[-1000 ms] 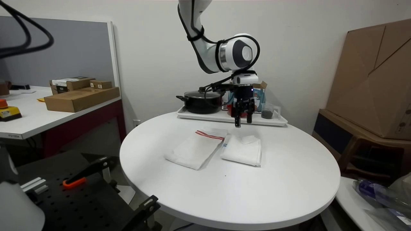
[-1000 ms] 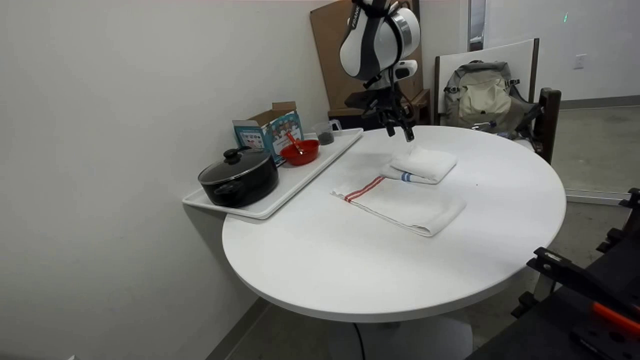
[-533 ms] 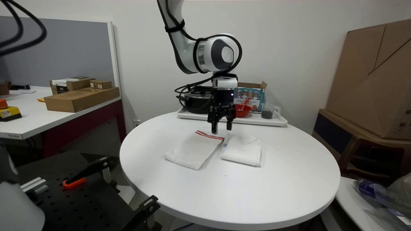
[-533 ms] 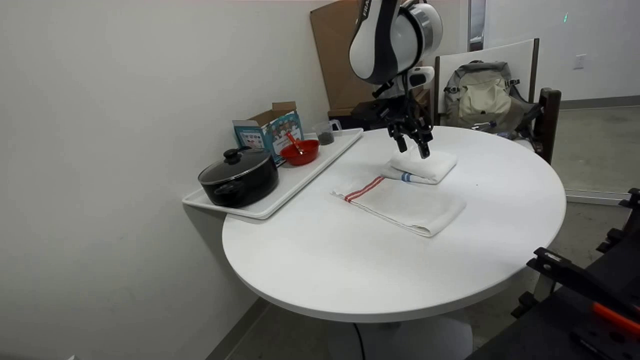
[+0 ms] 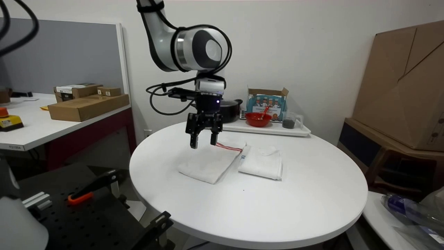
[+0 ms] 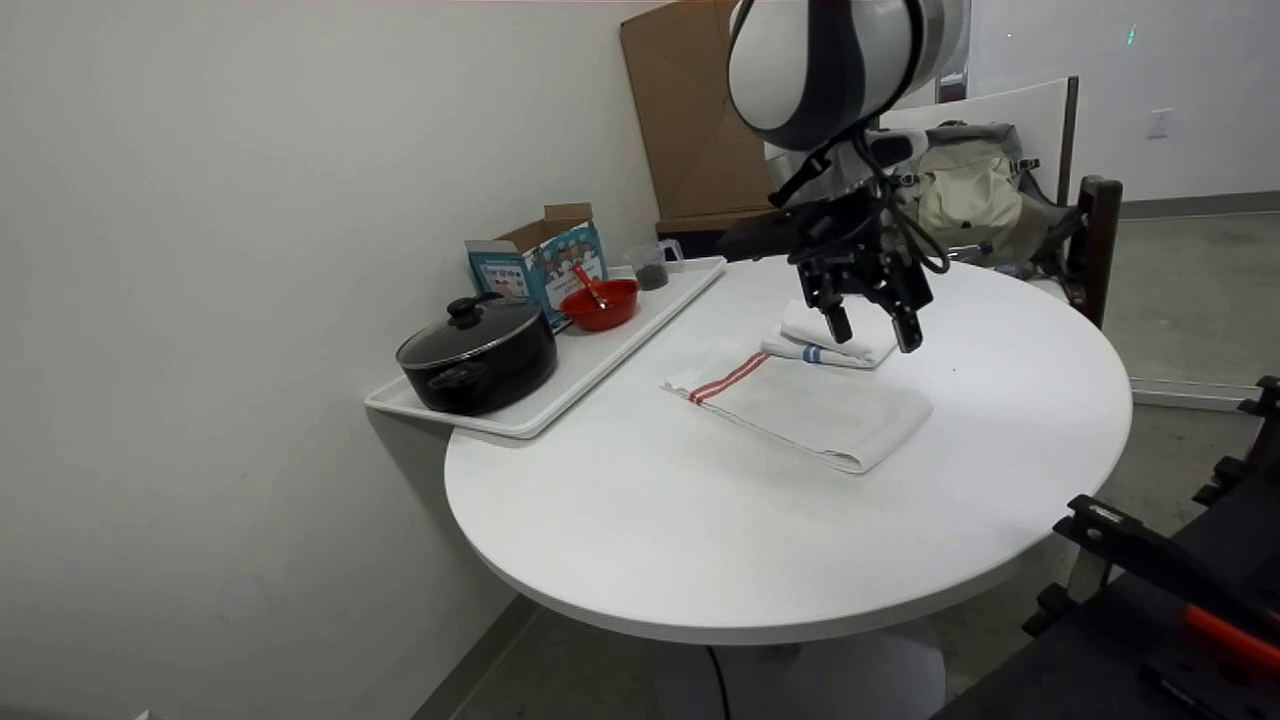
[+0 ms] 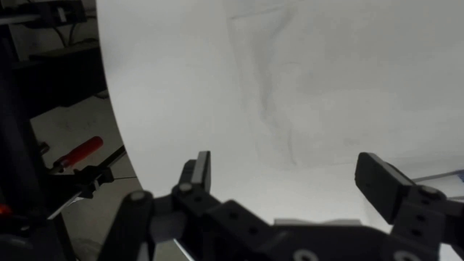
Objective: Fold the right and left towels respectively
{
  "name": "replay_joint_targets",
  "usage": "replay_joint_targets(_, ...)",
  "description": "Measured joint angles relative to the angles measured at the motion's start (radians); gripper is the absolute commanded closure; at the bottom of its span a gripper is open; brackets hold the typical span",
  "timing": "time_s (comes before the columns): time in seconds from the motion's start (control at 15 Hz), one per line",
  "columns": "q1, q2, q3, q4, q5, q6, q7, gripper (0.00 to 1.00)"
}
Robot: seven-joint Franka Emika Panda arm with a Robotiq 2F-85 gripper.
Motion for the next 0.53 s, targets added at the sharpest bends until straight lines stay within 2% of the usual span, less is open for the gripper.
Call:
replay_joint_targets(0.27, 0.002, -0.059, -0.005, -0.128, -0.127, 0.114, 0.028, 0.0)
replay_joint_targets(0.53, 0.004, -0.061, -0.041, -0.185, -0.263, 0.277, 0.096, 0.0)
